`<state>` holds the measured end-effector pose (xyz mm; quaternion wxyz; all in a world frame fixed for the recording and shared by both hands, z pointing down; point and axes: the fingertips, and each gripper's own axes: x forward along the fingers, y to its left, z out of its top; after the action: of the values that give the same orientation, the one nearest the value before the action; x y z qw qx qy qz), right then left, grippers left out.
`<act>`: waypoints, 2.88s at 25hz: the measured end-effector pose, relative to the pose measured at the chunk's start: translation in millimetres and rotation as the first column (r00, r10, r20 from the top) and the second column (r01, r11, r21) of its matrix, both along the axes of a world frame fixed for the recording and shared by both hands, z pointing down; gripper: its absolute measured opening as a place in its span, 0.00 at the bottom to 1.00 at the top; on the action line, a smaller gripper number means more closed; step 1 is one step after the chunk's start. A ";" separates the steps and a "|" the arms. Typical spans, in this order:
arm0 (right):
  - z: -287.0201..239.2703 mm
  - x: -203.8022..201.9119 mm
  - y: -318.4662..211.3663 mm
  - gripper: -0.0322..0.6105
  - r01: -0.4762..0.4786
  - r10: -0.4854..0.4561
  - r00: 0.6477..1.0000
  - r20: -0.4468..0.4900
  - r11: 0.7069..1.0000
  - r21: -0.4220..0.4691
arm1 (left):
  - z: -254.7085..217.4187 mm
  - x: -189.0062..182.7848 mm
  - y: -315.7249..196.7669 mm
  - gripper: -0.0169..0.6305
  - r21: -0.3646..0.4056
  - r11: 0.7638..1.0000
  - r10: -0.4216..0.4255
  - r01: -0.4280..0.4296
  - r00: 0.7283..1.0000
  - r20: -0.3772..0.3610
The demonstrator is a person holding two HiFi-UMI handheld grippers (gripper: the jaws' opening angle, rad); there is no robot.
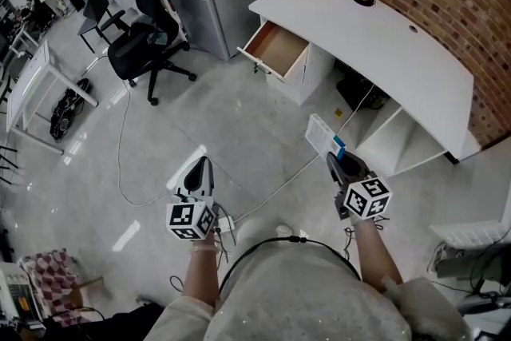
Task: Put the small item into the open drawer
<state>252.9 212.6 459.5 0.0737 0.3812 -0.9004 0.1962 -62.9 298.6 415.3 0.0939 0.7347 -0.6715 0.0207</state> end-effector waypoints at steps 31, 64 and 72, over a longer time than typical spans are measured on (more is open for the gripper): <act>14.5 -77.8 -159.3 0.17 -0.084 0.083 0.996 -0.014 0.994 -0.074 | 19.9 -66.6 -205.2 0.04 -0.051 0.989 0.137 -0.139 0.990 -0.045; 70.5 -171.0 -269.3 0.17 -0.201 0.176 0.974 -0.139 0.962 -0.188 | 76.1 -101.0 -352.6 0.04 -0.115 0.919 0.361 -0.376 0.923 -0.131; 85.8 -174.5 -318.0 0.18 -0.168 0.132 0.977 -0.170 0.962 -0.214 | 83.8 -98.0 -396.9 0.04 -0.140 0.921 0.346 -0.364 0.928 -0.135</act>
<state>78.4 -105.4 545.4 0.1709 0.4515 -0.8322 0.2727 -160.9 -98.2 499.1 0.1844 0.8341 -0.5172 0.0525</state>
